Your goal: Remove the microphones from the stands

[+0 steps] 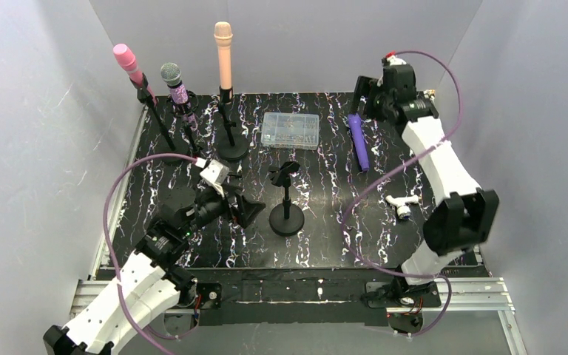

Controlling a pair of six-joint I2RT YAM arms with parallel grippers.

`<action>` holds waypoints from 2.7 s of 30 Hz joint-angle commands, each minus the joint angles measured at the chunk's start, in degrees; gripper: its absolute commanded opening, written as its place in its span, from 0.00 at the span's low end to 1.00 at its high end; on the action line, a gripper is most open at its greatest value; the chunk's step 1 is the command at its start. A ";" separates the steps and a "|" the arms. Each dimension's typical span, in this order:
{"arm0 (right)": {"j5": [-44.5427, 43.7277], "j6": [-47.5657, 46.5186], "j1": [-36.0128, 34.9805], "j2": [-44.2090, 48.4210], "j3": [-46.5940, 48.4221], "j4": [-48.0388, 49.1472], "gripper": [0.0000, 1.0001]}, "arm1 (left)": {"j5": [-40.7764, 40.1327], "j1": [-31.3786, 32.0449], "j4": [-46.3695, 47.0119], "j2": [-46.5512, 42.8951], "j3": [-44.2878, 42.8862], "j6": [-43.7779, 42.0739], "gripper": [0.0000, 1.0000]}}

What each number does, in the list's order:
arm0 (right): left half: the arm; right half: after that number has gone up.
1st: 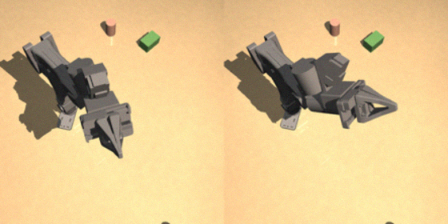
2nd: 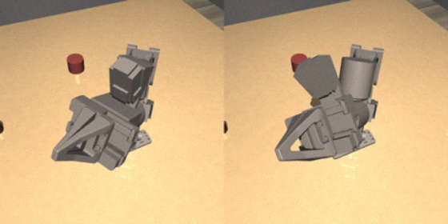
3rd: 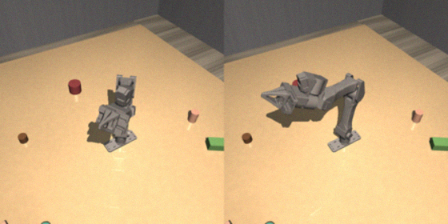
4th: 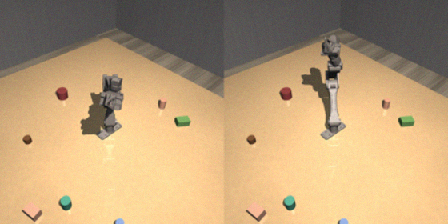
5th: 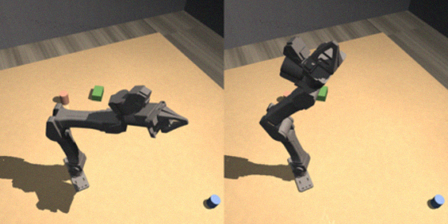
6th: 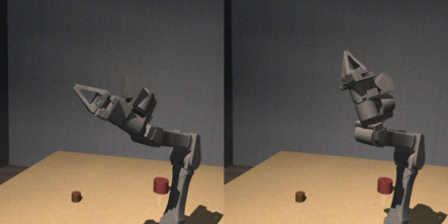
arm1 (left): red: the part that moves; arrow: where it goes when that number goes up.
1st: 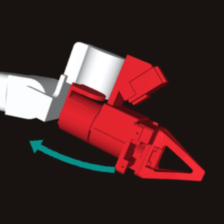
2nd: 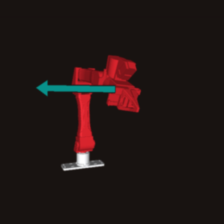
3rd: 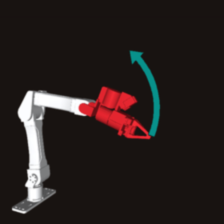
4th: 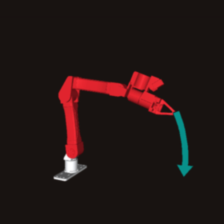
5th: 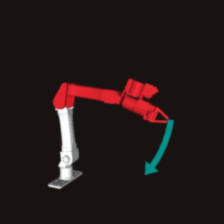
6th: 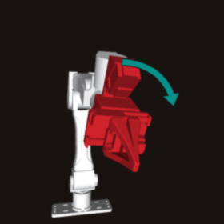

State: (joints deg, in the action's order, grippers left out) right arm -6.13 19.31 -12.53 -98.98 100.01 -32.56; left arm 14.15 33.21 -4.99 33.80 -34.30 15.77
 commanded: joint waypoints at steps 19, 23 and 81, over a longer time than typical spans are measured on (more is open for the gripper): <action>11.57 11.41 -9.26 33.67 -46.48 31.50 0.98 | 18.77 1.24 56.19 28.58 5.42 -4.68 0.94; 13.06 11.60 -9.33 34.45 -47.54 32.03 0.98 | 20.53 1.29 59.55 32.23 4.42 -2.91 0.91; 10.73 -4.74 -40.63 34.00 -46.77 42.97 0.68 | 13.44 1.24 21.70 26.35 -25.53 15.00 0.00</action>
State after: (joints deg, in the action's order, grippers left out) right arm 9.82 16.03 -51.62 -64.36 50.17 9.39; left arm 29.21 34.30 15.25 62.83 -55.92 30.89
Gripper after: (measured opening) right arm 0.702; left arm 0.237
